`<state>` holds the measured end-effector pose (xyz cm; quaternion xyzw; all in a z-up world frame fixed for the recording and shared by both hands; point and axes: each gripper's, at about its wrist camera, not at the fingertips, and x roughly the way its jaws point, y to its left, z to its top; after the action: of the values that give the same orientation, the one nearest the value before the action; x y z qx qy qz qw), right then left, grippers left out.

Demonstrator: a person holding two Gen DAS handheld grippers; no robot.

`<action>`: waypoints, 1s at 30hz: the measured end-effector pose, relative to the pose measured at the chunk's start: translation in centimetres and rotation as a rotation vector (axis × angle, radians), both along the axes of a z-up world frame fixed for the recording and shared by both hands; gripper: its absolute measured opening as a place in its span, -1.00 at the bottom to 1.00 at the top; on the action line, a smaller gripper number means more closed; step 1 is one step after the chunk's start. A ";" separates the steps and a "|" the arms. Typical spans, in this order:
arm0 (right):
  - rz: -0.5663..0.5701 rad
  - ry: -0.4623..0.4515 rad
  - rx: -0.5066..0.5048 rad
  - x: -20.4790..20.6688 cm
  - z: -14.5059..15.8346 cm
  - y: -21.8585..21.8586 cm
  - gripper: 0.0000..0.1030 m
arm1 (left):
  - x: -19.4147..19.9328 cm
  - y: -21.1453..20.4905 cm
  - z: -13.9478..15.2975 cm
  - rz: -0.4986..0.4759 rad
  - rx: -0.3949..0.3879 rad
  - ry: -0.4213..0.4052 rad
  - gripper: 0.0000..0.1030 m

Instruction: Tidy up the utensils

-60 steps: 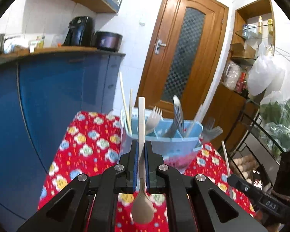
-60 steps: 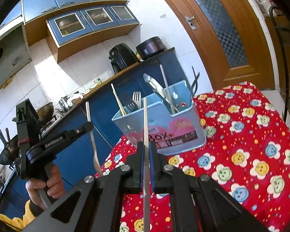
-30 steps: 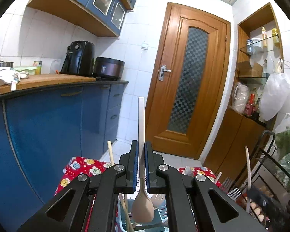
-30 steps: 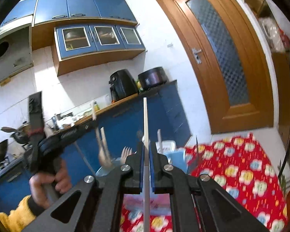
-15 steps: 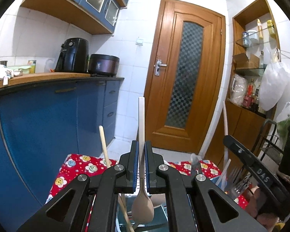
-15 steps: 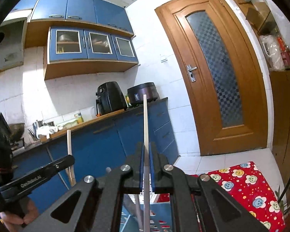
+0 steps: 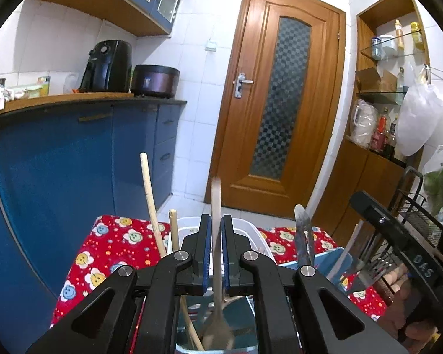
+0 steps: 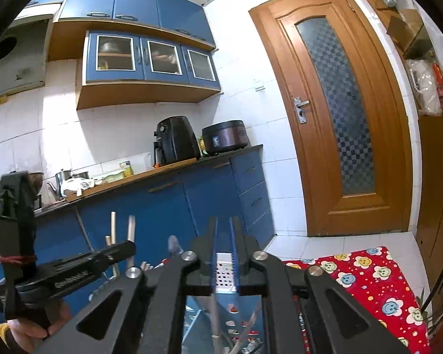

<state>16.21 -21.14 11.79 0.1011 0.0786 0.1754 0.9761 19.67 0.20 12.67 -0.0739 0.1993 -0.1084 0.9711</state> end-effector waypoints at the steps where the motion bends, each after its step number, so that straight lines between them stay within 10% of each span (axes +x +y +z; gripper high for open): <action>1: 0.003 -0.005 -0.003 -0.3 0.3 0.2 -0.62 | -0.1 0.0 0.1 0.000 -0.001 0.005 -0.76; 7: 0.019 -0.016 -0.016 -2.7 2.0 0.7 -0.37 | -2.0 0.1 1.2 0.003 0.001 -0.008 -0.26; 30: 0.048 0.191 -0.008 -11.9 -0.6 1.7 0.25 | -12.5 1.7 -0.2 0.029 0.040 0.095 0.30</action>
<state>4.27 -19.46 11.20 0.1115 0.1744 0.1880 0.9601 7.16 1.89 12.44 -0.0623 0.2461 -0.0868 0.9633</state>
